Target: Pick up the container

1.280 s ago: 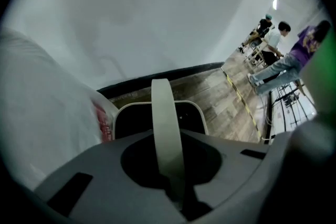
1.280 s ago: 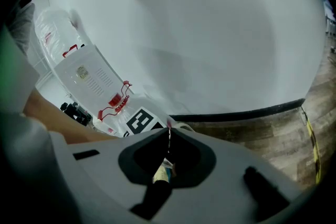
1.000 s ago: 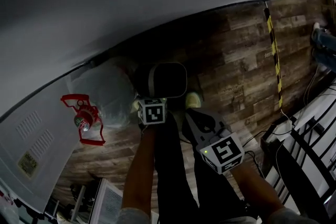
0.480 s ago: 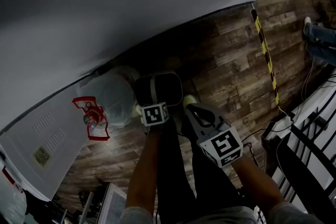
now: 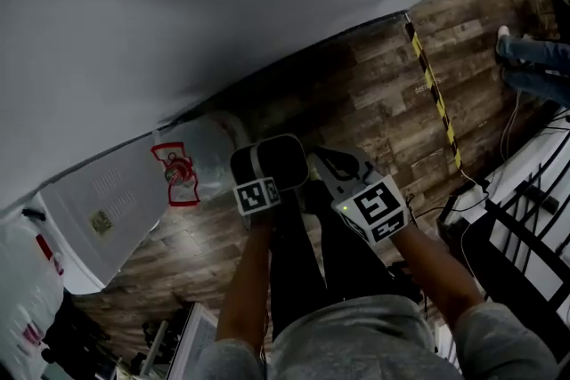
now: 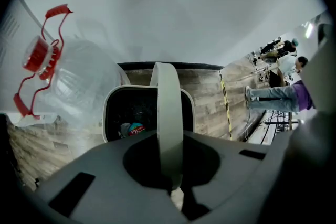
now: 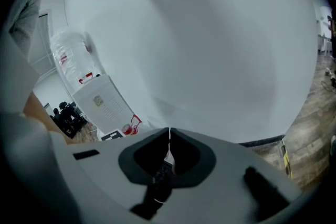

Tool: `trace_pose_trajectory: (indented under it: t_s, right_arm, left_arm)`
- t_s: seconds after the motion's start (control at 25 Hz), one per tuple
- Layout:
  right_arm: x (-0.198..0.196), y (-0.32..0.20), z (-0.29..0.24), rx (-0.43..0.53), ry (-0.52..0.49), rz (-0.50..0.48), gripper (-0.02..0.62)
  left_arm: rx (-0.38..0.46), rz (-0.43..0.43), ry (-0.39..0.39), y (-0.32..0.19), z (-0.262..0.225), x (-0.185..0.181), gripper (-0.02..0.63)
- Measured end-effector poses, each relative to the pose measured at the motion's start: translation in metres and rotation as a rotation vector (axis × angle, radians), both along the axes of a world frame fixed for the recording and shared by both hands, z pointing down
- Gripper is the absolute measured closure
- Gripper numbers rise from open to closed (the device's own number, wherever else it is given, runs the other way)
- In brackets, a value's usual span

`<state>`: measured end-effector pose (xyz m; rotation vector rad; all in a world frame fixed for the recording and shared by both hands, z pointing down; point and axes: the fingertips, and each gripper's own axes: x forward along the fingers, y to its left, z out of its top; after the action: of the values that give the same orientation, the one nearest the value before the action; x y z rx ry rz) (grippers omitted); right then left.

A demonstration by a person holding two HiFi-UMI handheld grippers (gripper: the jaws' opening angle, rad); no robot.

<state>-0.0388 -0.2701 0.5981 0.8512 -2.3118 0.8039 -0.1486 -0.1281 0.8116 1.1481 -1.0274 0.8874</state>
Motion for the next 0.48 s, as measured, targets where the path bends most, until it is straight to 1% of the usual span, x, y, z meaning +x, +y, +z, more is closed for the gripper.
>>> trace_pose_trajectory:
  t_s: [0.08,0.28,0.48]
  right_arm:
    - [0.003,-0.006,-0.027,0.035,-0.005,-0.009,0.569]
    - [0.018,-0.013,-0.092,0.115,-0.016,-0.020,0.569]
    - [0.040,-0.008,-0.156,0.213,0.001,-0.019,0.569]
  left_arm:
    - [0.007,-0.025,-0.005,0.003,-0.024,-0.005,0.591]
    - [0.025,-0.120,0.004,0.017,-0.079,-0.011,0.591]
    - [0.042,-0.182,0.010,0.038,-0.127,-0.013,0.591]
